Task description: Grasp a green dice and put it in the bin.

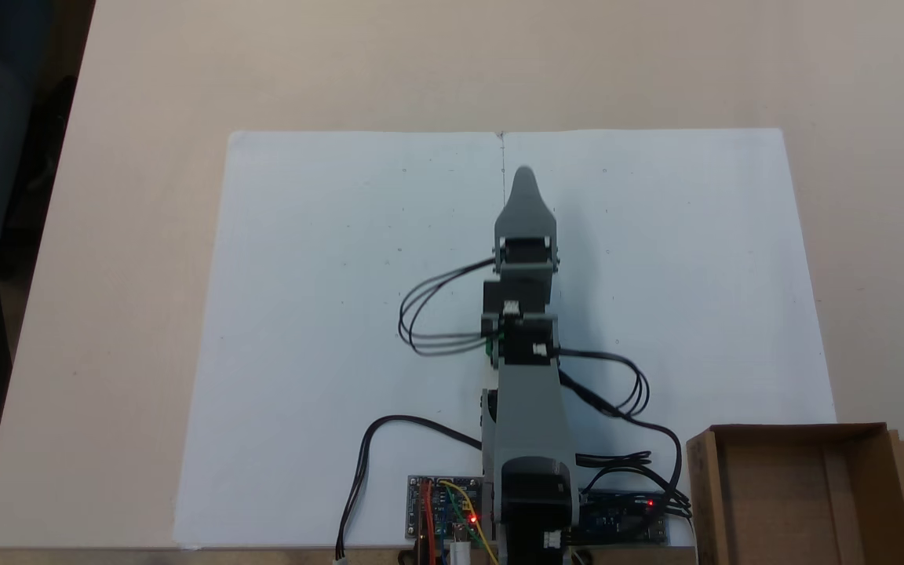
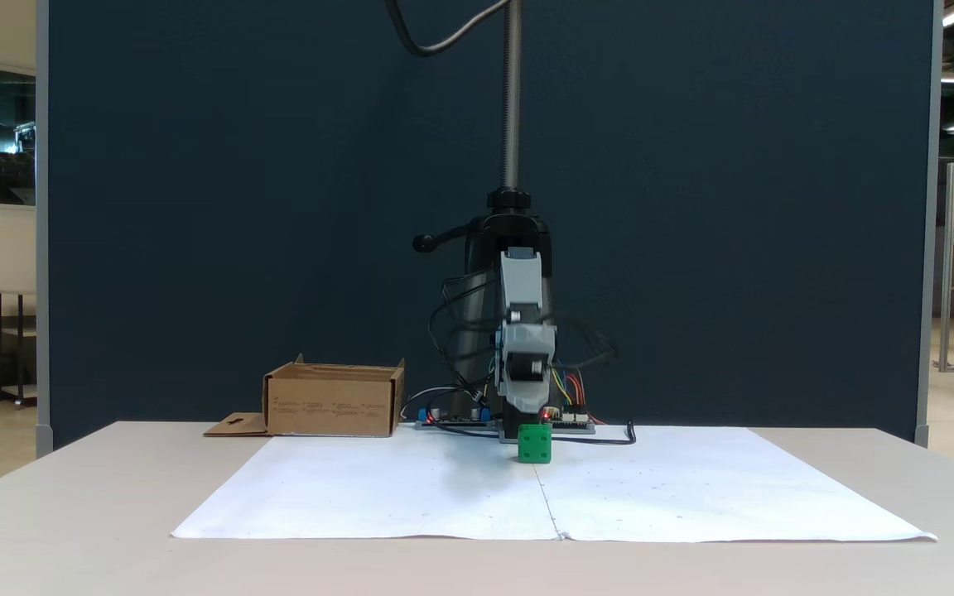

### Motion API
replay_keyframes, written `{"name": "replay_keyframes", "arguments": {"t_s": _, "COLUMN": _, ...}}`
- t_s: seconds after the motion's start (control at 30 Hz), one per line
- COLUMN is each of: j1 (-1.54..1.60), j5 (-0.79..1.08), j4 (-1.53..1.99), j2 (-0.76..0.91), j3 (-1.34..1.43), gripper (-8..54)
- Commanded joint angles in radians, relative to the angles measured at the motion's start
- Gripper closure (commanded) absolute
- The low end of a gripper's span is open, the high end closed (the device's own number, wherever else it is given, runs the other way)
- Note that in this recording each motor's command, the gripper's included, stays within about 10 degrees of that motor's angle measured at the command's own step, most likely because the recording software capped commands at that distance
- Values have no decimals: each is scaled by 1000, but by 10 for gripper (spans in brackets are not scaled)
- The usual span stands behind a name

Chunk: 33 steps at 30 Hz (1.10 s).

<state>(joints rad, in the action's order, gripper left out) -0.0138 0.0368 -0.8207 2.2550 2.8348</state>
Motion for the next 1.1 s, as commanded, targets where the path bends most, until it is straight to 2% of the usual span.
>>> {"name": "replay_keyframes", "arguments": {"t_s": 0.0, "j1": -32, "j5": -34, "j4": 155, "j2": 107, "j3": -114, "gripper": 23}}
{"name": "replay_keyframes", "arguments": {"t_s": 0.4, "j1": -87, "j5": -152, "j4": 975, "j2": 106, "j3": -508, "gripper": 22}}
{"name": "replay_keyframes", "arguments": {"t_s": 0.73, "j1": -87, "j5": -160, "j4": 1440, "j2": 106, "j3": -701, "gripper": 16}}
{"name": "replay_keyframes", "arguments": {"t_s": 1.07, "j1": -54, "j5": -176, "j4": 1733, "j2": 106, "j3": -729, "gripper": 17}}
